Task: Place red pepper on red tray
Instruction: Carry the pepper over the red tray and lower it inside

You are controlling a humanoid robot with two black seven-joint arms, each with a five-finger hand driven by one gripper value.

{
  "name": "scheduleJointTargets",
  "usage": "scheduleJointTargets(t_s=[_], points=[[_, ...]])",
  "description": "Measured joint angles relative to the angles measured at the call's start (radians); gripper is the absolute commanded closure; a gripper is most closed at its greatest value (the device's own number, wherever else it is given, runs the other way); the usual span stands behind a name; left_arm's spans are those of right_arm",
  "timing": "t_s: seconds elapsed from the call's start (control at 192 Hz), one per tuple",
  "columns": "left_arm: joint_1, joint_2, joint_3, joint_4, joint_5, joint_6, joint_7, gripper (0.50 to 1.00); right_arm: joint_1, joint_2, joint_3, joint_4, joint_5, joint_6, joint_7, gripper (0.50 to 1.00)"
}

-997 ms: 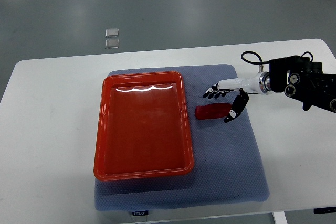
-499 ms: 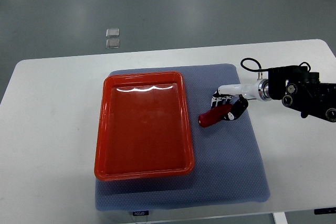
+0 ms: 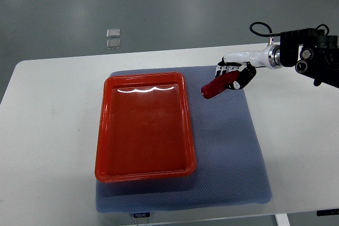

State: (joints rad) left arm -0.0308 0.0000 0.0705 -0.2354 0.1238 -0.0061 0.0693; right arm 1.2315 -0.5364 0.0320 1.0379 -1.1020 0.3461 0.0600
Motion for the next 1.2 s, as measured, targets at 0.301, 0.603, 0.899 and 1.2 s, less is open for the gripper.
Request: scheduleJointTargets(t_s=[0.301, 0.603, 0.899, 1.2], points=[[-0.001, 0.0, 0.002, -0.003, 0.0, 0.0, 0.001, 0.5, 0.076, 0.174, -0.007, -0.045, 0.112, 0.002, 0.0, 1.0], [-0.004, 0.0, 0.003, -0.014, 0.002, -0.001, 0.001, 0.5, 0.039, 0.442, -0.021, -0.181, 0.114, -0.024, 0.0, 1.0], [-0.004, 0.0, 0.003, -0.015, 0.001, -0.002, 0.001, 0.5, -0.055, 0.536, -0.021, -0.287, 0.1, -0.066, 0.001, 1.0], [-0.004, 0.0, 0.002, -0.011, 0.0, -0.001, 0.001, 0.5, -0.086, 0.536, -0.02, -0.304, 0.099, -0.09, -0.002, 0.82]])
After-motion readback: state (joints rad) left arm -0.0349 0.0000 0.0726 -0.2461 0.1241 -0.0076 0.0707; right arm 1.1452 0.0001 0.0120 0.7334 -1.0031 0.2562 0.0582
